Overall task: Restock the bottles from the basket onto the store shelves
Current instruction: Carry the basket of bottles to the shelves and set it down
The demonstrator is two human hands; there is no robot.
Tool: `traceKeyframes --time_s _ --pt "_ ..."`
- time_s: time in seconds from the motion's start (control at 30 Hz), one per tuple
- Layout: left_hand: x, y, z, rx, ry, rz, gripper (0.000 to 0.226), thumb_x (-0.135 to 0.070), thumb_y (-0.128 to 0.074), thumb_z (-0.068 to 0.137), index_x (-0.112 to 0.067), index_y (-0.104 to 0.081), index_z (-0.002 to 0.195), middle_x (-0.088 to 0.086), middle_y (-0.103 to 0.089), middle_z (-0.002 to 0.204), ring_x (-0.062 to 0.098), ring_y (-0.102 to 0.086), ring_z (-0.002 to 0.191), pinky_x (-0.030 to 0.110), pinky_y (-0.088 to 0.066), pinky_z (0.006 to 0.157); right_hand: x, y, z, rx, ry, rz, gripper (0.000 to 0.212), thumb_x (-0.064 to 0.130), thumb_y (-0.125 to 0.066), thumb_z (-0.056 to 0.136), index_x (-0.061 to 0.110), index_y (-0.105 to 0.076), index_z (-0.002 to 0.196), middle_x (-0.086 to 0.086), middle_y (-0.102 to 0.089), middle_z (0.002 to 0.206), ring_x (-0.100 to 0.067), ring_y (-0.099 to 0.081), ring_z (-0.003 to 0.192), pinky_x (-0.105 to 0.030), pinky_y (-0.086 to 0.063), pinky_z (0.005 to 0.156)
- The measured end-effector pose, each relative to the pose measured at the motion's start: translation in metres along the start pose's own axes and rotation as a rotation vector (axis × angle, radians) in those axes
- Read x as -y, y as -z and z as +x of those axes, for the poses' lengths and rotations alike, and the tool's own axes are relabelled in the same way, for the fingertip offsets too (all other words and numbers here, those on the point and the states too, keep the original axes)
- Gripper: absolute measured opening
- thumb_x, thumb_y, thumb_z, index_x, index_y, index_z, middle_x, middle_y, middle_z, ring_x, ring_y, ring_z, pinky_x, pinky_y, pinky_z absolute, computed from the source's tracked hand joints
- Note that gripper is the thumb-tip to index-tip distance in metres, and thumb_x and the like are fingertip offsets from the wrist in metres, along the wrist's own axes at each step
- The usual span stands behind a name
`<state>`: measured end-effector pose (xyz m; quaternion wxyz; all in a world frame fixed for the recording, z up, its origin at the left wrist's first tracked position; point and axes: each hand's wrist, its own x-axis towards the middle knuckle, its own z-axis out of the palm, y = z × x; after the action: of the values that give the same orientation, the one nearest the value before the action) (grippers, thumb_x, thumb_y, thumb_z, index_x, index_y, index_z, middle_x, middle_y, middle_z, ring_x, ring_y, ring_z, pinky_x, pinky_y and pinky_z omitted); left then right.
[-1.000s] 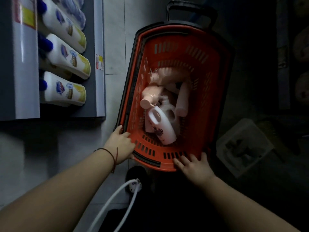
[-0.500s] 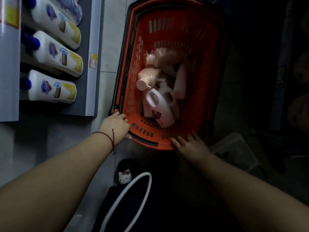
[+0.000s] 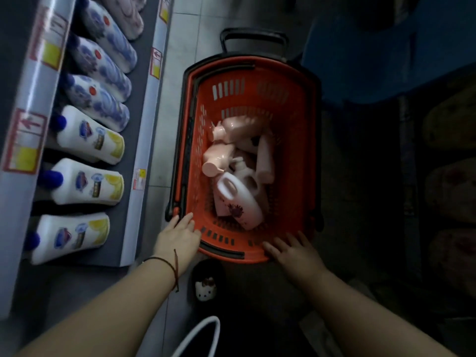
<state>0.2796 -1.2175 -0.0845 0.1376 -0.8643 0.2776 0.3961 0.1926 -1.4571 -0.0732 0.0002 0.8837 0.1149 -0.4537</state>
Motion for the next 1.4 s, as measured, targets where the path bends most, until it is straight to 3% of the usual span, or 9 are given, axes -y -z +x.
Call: traceKeyframes --time_s 0.1,0.4,0.53,0.63,0.73,0.8,0.97,1.17,1.4 --pt "0.016 0.026 0.02 -0.045 0.017 -0.013 0.046 -0.007 -0.024 0.099 -0.009 -0.033 0.143 0.012 -0.024 0.157 0.022 -0.008 0.148 0.036 -0.003 0.119 -0.008 0.03 0.02 0.089 -0.015 -0.029 0.057 0.018 -0.028 0.1 0.028 -0.006 0.152 -0.007 -0.02 0.158 -0.038 -0.015 0.144 -0.055 -0.002 0.116" --pt "0.062 0.103 0.091 -0.074 0.085 -0.032 0.043 -0.008 -0.022 0.1 -0.008 -0.037 0.14 0.014 -0.032 0.153 0.024 -0.016 0.147 0.035 -0.003 0.119 -0.06 0.124 0.091 0.046 0.008 -0.069 0.056 0.024 -0.026 0.101 0.03 -0.002 0.152 -0.006 -0.018 0.158 -0.038 -0.012 0.145 -0.051 -0.004 0.117" --pt "0.085 0.136 0.114 -0.061 0.124 -0.05 0.045 -0.008 -0.019 0.099 -0.01 -0.039 0.139 0.011 -0.032 0.153 0.022 -0.012 0.148 0.036 -0.005 0.119 -0.075 0.159 0.122 -0.015 0.035 -0.023 0.051 0.023 -0.029 0.098 0.03 -0.026 0.148 -0.008 -0.04 0.148 -0.043 -0.032 0.136 -0.054 -0.019 0.115" --pt "0.109 0.157 0.134 -0.121 0.192 -0.092 0.071 -0.013 0.008 0.086 -0.011 -0.035 0.142 0.01 -0.02 0.158 0.021 -0.004 0.149 0.038 -0.004 0.119 -0.081 0.193 0.148 -0.078 0.051 -0.019 0.052 0.022 -0.032 0.079 0.031 -0.07 0.114 -0.006 -0.073 0.104 -0.045 -0.066 0.091 -0.056 -0.05 0.084" --pt "0.121 0.18 0.151 -0.136 0.264 -0.158 0.058 -0.009 -0.004 0.093 -0.01 -0.029 0.146 0.009 -0.012 0.16 0.022 -0.002 0.149 0.037 -0.008 0.119 -0.091 0.216 0.174 -0.057 0.094 0.036 0.052 0.017 -0.03 0.098 0.025 -0.026 0.149 -0.01 -0.038 0.149 -0.047 -0.033 0.134 -0.058 -0.02 0.113" --pt "0.129 0.195 0.169 -0.26 0.309 -0.243 0.064 -0.01 -0.002 0.089 -0.004 -0.038 0.141 0.014 -0.026 0.156 0.028 -0.013 0.148 0.039 -0.017 0.117 -0.099 0.239 0.188 -0.023 0.075 0.005 0.055 0.016 -0.028 0.1 0.023 -0.01 0.152 -0.01 -0.024 0.156 -0.045 -0.019 0.141 -0.057 -0.009 0.116" --pt "0.154 0.243 0.209 -0.14 0.324 -0.272 0.049 -0.016 -0.032 0.101 -0.01 -0.021 0.148 0.007 -0.012 0.16 0.023 -0.001 0.149 0.035 -0.01 0.118 -0.123 0.289 0.22 -0.02 0.053 0.021 0.056 0.014 -0.026 0.101 0.023 -0.008 0.152 -0.008 -0.022 0.156 -0.045 -0.019 0.141 -0.057 -0.008 0.116" --pt "0.186 0.282 0.252 -0.186 0.274 -0.201 0.048 -0.013 -0.029 0.101 -0.011 -0.021 0.148 0.006 -0.014 0.16 0.022 -0.002 0.149 0.036 -0.007 0.119 -0.145 0.339 0.251 0.011 0.031 0.032 0.059 0.013 -0.028 0.101 0.025 -0.003 0.153 -0.005 -0.018 0.158 -0.043 -0.015 0.143 -0.056 -0.007 0.117" --pt "0.226 0.325 0.282 -0.161 0.216 -0.197 0.051 -0.017 -0.025 0.102 -0.016 -0.01 0.151 0.002 0.007 0.161 0.017 0.006 0.149 0.034 -0.003 0.119 -0.154 0.384 0.283 0.047 -0.034 0.083 0.06 0.013 -0.027 0.101 0.025 0.0 0.152 -0.001 -0.013 0.16 -0.041 -0.01 0.145 -0.056 -0.004 0.116"
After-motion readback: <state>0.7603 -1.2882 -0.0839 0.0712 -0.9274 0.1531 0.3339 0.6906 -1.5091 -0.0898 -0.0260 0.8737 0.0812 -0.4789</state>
